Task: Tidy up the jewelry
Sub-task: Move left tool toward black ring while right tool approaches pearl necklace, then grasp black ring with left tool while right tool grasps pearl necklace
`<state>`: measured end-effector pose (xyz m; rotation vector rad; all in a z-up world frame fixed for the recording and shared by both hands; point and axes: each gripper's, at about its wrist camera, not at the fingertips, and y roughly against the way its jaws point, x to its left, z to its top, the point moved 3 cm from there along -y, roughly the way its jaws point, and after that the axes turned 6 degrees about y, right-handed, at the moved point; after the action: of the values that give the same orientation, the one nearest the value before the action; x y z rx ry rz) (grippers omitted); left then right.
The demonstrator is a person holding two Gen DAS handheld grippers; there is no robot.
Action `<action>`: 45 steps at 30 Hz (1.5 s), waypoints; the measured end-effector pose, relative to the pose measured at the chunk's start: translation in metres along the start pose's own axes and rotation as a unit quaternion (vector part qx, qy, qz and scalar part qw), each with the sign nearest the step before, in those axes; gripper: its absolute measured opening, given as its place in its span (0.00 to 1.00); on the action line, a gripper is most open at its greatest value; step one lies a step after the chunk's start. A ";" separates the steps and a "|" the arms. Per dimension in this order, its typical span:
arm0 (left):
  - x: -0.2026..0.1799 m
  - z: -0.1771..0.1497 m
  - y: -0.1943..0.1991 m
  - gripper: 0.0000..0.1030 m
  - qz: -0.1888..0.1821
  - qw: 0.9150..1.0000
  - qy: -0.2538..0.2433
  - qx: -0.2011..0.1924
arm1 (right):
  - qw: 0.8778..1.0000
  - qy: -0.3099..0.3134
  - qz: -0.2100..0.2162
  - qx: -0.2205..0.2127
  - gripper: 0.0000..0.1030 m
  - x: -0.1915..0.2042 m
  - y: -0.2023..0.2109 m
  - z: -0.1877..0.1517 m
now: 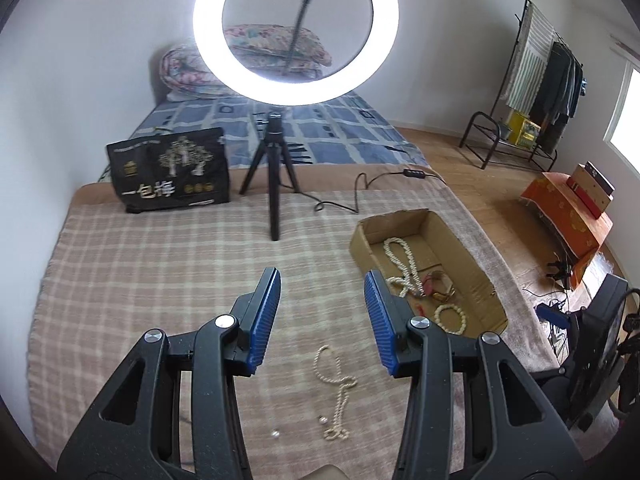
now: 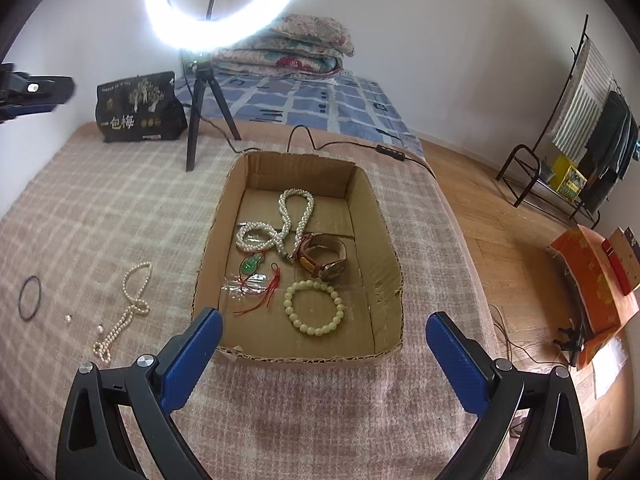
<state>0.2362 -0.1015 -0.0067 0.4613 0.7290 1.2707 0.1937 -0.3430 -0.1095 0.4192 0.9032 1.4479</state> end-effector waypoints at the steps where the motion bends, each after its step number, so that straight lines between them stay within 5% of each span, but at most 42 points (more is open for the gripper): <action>1: 0.007 -0.002 0.005 0.43 0.003 1.000 0.003 -0.001 | 1.000 0.001 -0.001 0.003 1.00 0.002 0.001 0.001; 12: 0.078 -0.029 0.045 0.43 0.042 0.999 0.015 -0.006 | 0.998 0.002 0.060 -0.004 0.99 0.032 0.016 0.006; 16: 0.108 -0.041 0.052 0.43 0.054 0.998 0.033 -0.002 | 0.996 0.020 0.089 0.008 0.92 0.054 0.019 0.003; 27: 0.174 -0.079 0.040 0.43 0.066 0.994 0.084 0.039 | 0.987 0.082 0.127 -0.062 0.90 0.121 0.039 0.010; 34: 0.201 -0.104 0.022 0.43 0.063 0.988 0.113 0.081 | 0.987 0.080 0.138 -0.029 0.90 0.136 0.022 0.018; 40: 0.207 -0.122 0.008 0.43 0.056 0.985 0.117 0.113 | 0.982 0.032 0.187 0.018 0.84 0.138 -0.002 0.020; 45: 0.211 -0.133 -0.001 0.43 0.054 0.982 0.124 0.133 | 0.973 -0.010 0.218 0.081 0.62 0.140 -0.033 0.014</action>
<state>0.1675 0.0916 -0.1490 0.5724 1.1055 1.3531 0.2091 -0.2094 -0.1630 0.7913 0.9536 1.7680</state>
